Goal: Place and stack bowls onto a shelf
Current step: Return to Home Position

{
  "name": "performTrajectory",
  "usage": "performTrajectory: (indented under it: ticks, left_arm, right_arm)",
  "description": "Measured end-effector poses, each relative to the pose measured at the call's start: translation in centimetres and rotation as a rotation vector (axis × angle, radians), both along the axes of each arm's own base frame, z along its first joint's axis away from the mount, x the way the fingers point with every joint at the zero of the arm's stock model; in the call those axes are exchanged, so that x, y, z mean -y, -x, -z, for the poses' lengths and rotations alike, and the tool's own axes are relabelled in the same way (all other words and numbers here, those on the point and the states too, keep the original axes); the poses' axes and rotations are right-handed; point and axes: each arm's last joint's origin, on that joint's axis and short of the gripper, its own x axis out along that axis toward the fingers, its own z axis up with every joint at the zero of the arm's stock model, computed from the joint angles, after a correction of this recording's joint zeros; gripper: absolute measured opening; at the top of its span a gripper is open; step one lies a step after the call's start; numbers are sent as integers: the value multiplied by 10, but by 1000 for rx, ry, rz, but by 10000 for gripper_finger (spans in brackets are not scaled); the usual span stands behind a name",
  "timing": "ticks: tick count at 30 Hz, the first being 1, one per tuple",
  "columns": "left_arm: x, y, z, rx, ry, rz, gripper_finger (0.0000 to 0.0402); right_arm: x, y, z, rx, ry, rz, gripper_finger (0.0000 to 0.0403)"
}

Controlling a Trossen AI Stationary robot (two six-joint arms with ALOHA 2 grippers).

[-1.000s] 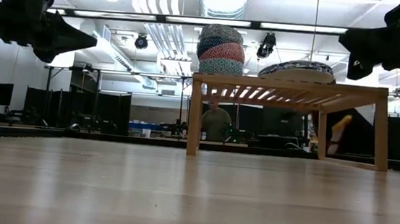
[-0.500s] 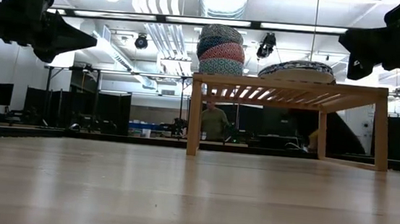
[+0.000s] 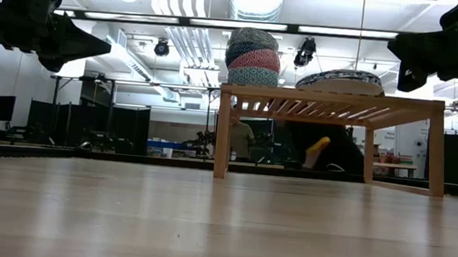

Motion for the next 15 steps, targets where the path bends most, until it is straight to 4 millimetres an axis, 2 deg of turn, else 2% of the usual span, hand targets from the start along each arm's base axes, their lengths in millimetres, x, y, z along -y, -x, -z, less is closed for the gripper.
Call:
performTrajectory:
  ticks: [15]
  left_arm:
    - [0, 0, 0, 0, 0, 0, 13]
  right_arm:
    - [0, 0, 0, 0, 0, 0, 64]
